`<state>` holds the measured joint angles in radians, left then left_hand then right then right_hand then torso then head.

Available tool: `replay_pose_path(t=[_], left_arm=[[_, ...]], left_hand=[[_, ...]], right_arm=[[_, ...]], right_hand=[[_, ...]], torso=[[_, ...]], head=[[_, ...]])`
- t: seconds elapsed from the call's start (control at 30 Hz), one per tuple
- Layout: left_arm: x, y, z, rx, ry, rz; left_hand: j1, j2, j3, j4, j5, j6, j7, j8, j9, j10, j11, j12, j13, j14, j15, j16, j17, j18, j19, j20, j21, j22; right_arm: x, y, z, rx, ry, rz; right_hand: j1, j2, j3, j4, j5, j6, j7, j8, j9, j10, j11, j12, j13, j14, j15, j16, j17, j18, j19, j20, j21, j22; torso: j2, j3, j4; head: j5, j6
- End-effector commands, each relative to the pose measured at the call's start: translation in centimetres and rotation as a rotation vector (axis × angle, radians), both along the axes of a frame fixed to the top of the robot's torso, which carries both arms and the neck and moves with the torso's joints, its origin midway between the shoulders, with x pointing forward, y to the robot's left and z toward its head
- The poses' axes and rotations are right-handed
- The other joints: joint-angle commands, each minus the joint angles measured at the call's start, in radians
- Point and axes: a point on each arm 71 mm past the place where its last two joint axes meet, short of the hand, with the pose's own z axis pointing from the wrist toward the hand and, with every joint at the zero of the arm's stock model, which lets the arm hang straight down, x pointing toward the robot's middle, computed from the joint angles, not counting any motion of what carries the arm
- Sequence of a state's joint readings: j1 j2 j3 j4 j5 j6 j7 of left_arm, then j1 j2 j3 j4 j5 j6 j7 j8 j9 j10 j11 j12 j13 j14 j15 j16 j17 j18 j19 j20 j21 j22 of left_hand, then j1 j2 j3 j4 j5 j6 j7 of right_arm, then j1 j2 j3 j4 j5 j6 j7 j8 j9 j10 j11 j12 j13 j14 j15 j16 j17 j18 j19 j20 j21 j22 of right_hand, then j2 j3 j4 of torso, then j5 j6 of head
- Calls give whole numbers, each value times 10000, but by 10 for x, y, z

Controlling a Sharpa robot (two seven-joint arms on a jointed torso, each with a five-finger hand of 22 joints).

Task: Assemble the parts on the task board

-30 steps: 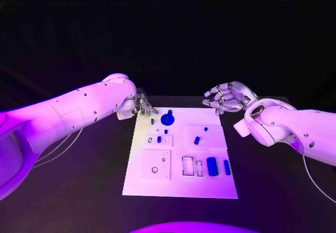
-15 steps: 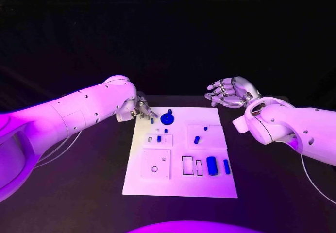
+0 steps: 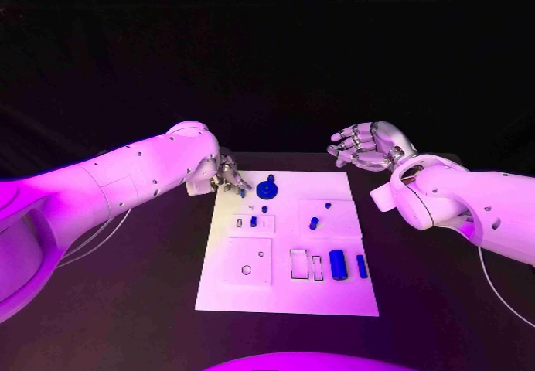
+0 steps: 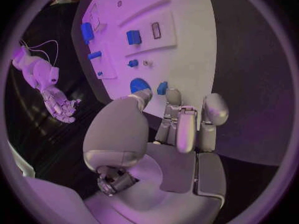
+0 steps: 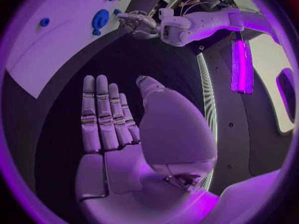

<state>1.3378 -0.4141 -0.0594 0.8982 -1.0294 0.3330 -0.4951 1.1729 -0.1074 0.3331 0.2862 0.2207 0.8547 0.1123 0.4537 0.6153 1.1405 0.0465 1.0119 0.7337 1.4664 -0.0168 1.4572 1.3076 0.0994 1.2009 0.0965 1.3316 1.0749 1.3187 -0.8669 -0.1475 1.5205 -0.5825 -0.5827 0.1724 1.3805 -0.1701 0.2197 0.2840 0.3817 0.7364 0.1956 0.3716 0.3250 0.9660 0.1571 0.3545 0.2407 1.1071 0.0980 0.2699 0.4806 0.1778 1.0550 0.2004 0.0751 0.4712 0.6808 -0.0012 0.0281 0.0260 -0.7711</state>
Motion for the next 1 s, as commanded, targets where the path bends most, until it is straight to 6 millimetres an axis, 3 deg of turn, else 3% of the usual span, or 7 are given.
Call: replay_pose_path(t=[0.03, 1.0], left_arm=[[-2, -4, -1, -165, 209, -119], [-1, -1, -8, -258, -20, 262]], left_hand=[[148, 28, 97, -4, 32, 74, 1, 50, 25, 27, -103, 44, 17, 320, -65, 62, 463, 91, 3, -53, 58, 21], [852, 288, 474, -32, 21, 313, -185, 578, 592, 271, -267, 167, 142, 392, -206, 161, 627, 60, 107, -156, 146, 189]], right_arm=[[0, 1, 1, 130, -113, 74], [1, 3, -1, 114, 58, 191]], right_hand=[[9, -116, 69, 1, 55, -76, 346, 59, -16, 22, 24, -46, -10, -19, 26, -64, -15, 41, 19, 66, -59, -9], [-10, -117, 91, 7, 61, -82, 352, 85, -39, 47, 32, -58, -130, -31, 42, -149, -67, 39, 0, 82, -87, -121]], torso=[[8, -3, -1], [11, -2, -1]], head=[[3, -9], [-49, -73]])
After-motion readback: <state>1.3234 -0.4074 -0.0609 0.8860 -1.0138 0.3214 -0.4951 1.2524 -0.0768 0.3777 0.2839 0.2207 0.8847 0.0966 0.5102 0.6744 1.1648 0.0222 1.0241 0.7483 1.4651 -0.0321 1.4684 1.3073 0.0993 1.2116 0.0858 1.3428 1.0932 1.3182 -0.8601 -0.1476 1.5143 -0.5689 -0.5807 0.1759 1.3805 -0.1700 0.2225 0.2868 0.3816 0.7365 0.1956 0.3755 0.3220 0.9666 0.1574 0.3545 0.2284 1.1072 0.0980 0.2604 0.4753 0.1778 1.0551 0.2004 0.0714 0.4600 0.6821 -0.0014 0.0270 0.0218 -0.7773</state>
